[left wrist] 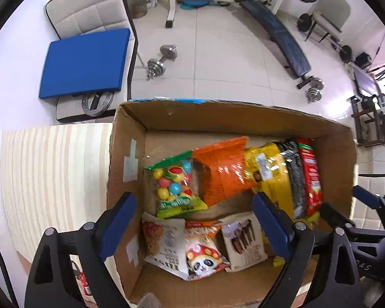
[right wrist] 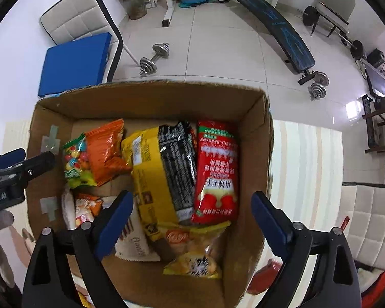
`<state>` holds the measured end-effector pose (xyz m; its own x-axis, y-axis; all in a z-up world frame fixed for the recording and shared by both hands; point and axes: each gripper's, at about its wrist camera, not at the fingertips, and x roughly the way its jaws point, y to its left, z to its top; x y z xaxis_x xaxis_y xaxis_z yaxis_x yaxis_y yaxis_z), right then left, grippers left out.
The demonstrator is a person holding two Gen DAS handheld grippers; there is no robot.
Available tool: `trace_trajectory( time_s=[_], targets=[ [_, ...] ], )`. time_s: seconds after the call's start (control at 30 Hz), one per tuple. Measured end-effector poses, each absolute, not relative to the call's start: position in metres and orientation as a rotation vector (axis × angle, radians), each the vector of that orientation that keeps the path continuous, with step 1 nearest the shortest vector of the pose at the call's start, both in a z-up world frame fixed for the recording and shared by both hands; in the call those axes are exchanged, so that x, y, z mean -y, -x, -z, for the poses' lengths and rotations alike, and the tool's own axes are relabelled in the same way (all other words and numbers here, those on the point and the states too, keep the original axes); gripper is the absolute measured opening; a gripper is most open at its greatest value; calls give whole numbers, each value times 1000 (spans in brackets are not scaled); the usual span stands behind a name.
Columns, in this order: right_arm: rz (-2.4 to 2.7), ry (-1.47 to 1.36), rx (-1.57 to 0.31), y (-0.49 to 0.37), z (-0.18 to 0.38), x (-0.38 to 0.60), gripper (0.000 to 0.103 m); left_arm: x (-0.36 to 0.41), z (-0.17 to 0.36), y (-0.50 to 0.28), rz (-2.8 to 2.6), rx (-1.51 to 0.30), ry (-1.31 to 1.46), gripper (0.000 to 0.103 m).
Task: Organize snacks
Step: 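Move both tools down toward the snacks on the floor mat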
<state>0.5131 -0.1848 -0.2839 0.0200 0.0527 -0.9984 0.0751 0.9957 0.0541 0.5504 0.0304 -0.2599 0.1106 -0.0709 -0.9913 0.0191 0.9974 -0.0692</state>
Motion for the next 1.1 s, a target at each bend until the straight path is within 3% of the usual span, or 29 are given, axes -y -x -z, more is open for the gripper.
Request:
trace_trajectory(
  time_s=[0.77,0.9,1.1],
  targets=[
    [-31,-186,-1343,-376,178,152,97,-28,174,-385,-20,-1174,33,93],
    [-89,-274,-1400,-344,187,136,97,-57,182,-341,-96,-1210,94,93],
    [-195,-408,-1637,-282,258,80,97,-122,225,-260,-267,-1364,221,93]
  ],
)
